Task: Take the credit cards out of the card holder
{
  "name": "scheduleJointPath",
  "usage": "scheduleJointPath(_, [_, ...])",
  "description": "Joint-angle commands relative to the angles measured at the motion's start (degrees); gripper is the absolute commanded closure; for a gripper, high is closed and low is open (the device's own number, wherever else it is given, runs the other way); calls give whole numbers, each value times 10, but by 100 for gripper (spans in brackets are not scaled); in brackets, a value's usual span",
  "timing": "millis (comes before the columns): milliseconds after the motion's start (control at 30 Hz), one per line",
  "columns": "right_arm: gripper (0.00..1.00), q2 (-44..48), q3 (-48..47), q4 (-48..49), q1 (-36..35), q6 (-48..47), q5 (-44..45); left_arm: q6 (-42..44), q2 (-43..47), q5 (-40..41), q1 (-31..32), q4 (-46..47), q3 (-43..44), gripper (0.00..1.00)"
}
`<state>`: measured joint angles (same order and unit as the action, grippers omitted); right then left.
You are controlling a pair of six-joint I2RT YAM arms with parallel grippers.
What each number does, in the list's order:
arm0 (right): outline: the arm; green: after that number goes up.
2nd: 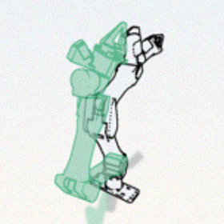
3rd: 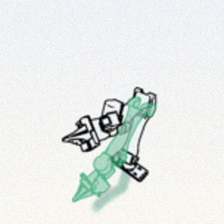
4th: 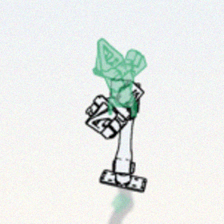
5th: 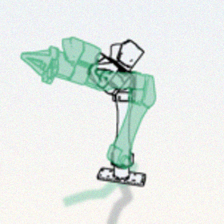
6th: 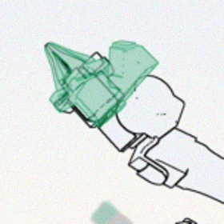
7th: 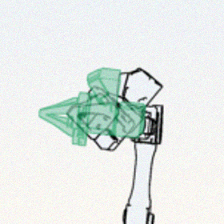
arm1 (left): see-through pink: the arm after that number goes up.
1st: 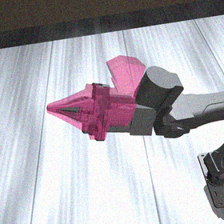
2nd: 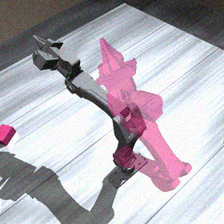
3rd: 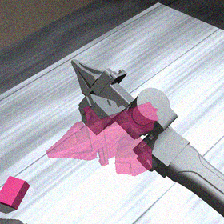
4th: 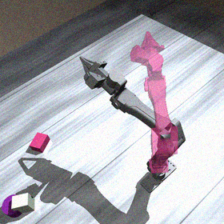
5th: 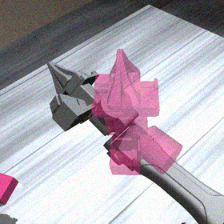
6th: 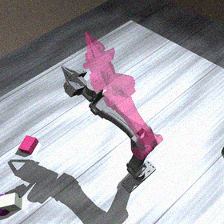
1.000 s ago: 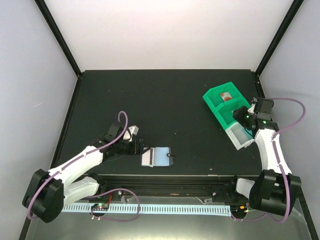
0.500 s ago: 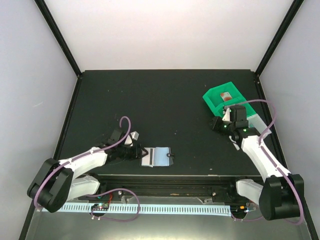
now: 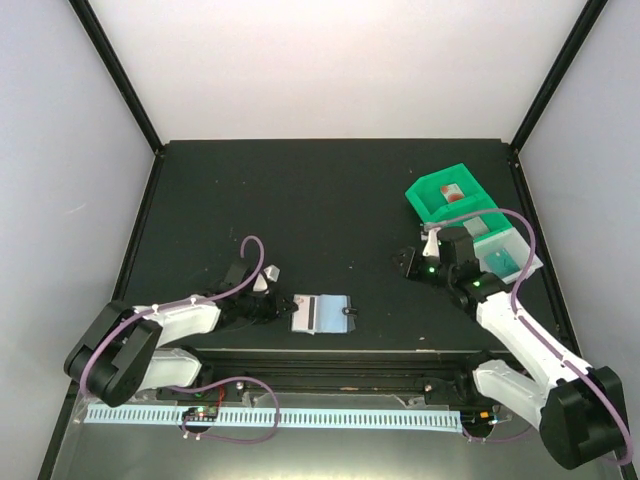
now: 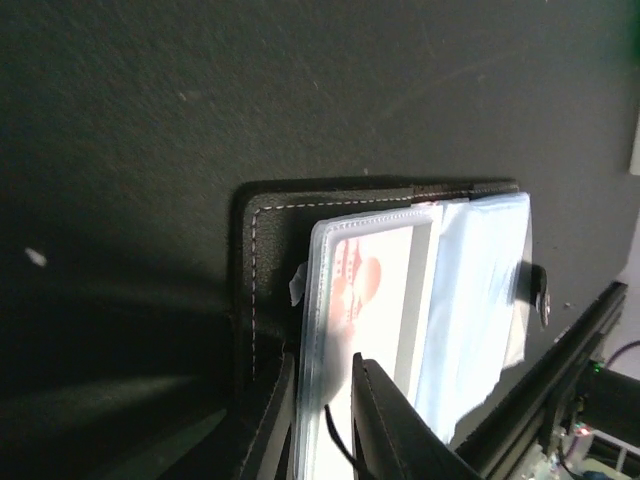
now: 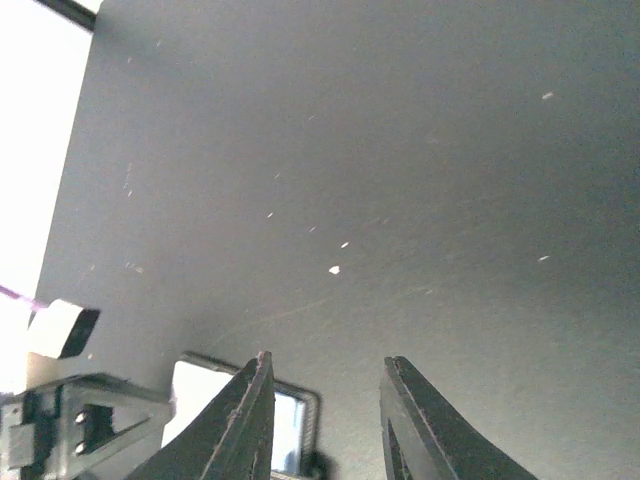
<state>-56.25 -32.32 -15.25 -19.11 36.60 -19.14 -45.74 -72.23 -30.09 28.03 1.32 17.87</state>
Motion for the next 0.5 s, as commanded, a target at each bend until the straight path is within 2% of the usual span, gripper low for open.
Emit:
scheduleJointPath(0, [68,1,-3,27,-49,23,22,-68,-8,-26,25,75,-20,82])
scheduleJointPath(233, [68,-35,-1,68,-142,61,47,-78,-33,-14,49,69,-14,77])
scheduleJointPath(467, [68,-103,-10,117,-267,112,75,-79,5,-6,51,41,-4,73])
